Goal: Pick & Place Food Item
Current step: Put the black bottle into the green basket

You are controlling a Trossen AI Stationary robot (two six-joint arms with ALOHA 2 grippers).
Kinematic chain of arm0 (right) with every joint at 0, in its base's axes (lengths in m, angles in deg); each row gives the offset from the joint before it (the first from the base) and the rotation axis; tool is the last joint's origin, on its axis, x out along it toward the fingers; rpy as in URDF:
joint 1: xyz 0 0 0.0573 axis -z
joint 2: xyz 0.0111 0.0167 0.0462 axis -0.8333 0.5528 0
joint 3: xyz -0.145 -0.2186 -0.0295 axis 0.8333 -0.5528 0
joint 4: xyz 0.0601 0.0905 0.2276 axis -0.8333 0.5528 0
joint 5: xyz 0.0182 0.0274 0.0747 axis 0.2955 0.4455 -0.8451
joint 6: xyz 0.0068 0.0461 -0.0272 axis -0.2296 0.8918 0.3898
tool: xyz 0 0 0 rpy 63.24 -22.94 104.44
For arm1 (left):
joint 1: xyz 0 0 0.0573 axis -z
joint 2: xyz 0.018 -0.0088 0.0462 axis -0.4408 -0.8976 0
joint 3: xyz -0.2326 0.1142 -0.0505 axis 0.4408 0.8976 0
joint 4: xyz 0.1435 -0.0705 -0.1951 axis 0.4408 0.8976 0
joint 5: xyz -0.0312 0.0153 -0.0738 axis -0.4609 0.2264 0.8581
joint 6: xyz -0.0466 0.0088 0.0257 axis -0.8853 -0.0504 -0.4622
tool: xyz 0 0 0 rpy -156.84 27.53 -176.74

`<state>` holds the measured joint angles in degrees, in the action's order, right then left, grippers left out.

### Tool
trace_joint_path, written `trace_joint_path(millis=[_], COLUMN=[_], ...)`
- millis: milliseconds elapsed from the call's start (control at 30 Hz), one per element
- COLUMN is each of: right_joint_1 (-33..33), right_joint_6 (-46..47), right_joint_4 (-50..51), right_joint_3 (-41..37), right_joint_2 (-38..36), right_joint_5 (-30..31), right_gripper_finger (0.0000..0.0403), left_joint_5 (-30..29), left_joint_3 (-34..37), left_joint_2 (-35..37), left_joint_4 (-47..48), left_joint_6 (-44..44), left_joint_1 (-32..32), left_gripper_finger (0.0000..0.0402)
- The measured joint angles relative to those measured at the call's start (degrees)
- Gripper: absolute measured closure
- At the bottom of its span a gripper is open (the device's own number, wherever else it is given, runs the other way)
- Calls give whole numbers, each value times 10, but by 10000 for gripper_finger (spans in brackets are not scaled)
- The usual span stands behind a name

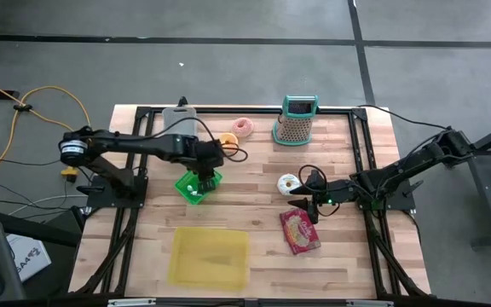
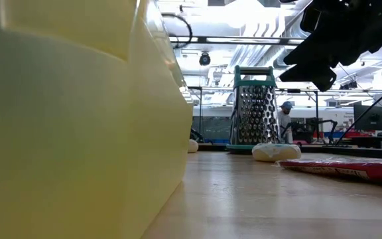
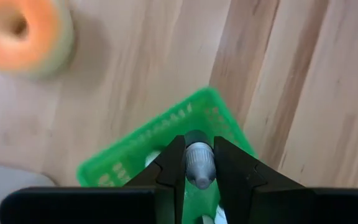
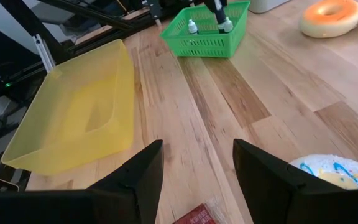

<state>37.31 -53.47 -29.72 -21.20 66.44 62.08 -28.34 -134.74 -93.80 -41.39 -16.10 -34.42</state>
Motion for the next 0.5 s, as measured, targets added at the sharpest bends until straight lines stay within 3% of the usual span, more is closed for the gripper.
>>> trace_joint_path(millis=[500], right_joint_1=[0], right_joint_6=[0], right_joint_4=[4], right_joint_3=[1], right_joint_2=[0], right_joint_5=[0], right_gripper_finger=[223], left_joint_5=[13], left_joint_3=[4], left_joint_2=[-62], left_joint_4=[-3], left_joint_6=[-35], left_joint_1=[1], left_gripper_finger=[336])
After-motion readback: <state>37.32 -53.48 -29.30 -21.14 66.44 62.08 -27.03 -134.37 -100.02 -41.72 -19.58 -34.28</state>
